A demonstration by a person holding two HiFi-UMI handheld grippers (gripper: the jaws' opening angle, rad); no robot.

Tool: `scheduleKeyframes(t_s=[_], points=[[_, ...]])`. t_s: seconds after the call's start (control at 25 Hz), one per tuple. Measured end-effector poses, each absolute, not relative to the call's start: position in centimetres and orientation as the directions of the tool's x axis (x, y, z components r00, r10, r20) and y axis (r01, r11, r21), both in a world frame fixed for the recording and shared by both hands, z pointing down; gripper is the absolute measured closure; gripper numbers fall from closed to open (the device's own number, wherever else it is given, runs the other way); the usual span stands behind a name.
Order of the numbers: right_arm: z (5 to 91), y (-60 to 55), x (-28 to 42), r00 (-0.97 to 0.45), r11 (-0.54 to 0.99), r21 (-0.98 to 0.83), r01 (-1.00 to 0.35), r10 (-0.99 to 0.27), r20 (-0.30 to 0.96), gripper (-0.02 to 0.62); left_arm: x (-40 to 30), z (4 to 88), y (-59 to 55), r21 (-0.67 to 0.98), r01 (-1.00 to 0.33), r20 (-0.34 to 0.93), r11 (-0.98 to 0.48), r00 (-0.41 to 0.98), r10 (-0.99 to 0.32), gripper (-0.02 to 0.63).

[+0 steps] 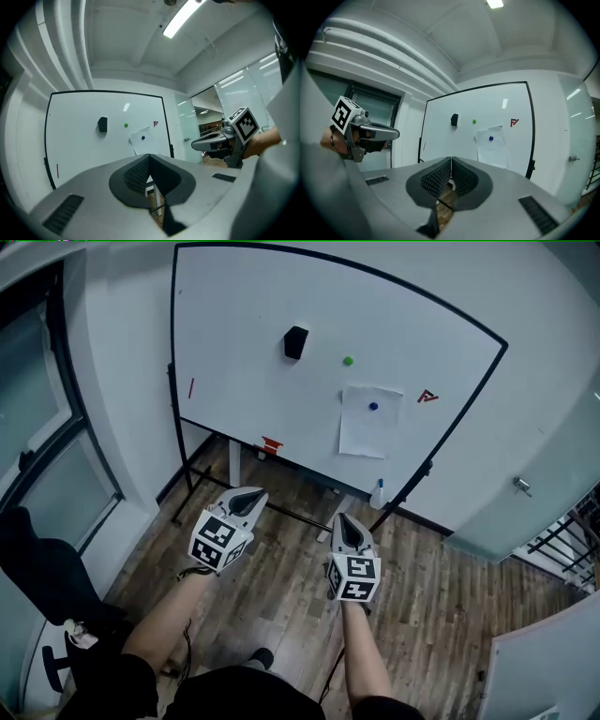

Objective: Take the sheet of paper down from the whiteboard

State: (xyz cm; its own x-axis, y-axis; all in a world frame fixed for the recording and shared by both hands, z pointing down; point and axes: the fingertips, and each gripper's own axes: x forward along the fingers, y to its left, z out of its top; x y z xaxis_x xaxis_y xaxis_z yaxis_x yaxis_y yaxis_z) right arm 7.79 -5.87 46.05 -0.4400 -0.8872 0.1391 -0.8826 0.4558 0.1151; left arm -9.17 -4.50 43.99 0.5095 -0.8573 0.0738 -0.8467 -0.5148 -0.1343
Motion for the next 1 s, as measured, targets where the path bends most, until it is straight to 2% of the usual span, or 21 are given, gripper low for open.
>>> scheduleKeyframes(t_s=[0.6,1.0], points=[[45.9,-15.5,12.5,-0.445,0.453,0.071,-0.888,-0.889,0.103,0.571,-4.5,44.2,-14.0,-0.141,-0.852,0.086,-0.505,0.497,-0.863,0.586],[46.3,-24.0,13.6,-0.391,0.402,0.101,-0.910,-0.914,0.109,0.571,-3.3,45.0,-24.0,-0.122,-0.818,0.075,-0.562,0.557,-0.827,0.586]])
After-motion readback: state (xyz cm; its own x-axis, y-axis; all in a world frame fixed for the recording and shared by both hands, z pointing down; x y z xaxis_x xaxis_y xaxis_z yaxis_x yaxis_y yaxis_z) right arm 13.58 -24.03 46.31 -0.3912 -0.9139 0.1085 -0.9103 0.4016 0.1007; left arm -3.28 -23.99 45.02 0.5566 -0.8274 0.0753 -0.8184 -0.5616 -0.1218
